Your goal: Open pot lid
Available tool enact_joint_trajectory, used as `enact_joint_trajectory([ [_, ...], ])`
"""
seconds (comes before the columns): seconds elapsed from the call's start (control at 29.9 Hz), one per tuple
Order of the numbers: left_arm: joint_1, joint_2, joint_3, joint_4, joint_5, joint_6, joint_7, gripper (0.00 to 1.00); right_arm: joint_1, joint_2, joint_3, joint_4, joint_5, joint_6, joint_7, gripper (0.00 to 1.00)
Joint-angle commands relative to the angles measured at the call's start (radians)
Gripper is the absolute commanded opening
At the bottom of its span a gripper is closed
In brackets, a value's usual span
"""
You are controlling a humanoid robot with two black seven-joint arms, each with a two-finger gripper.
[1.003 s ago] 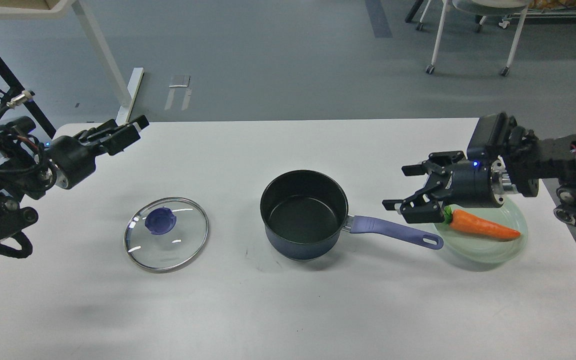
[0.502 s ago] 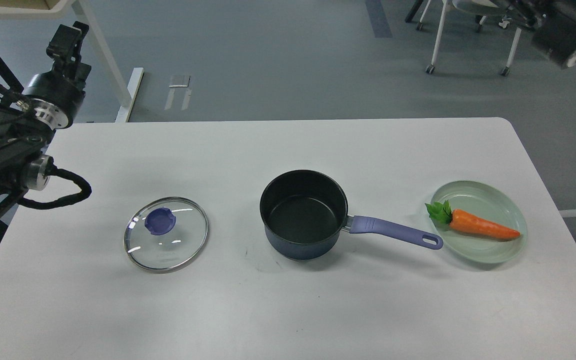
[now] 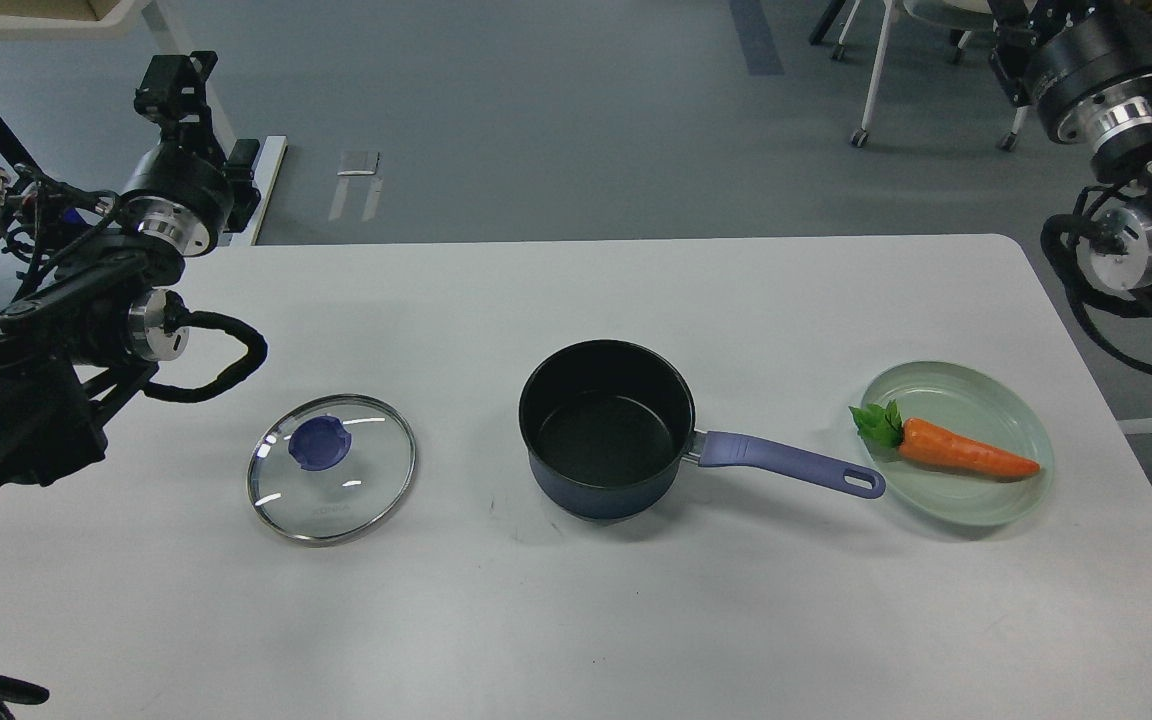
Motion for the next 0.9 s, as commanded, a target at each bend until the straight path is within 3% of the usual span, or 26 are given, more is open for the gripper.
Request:
enact_joint_trajectory([
  [0.0, 0.012, -0.001, -0.004, 0.003, -0.058, -0.003, 0.001, 1.00, -0.089, 0.085, 0.126, -0.076, 0.060, 0.004, 0.000, 1.00],
  [0.23, 0.067, -0.015, -0.028, 0.006, -0.152, -0.048, -0.002, 1.00, -0.192, 0.241, 0.354, -0.237, 0.207, 0.042, -0.032, 1.00],
  [0.47, 0.123, -0.038, -0.160, -0.003, -0.167, -0.128, 0.001, 1.00, -0.228, 0.252, 0.380, -0.242, 0.463, 0.263, -0.139, 1.00],
  [0.87, 0.107, -0.024, -0.171, -0.011, -0.167, -0.118, -0.004, 1.00, -0.229, 0.252, 0.377, -0.223, 0.473, 0.300, -0.142, 1.00],
])
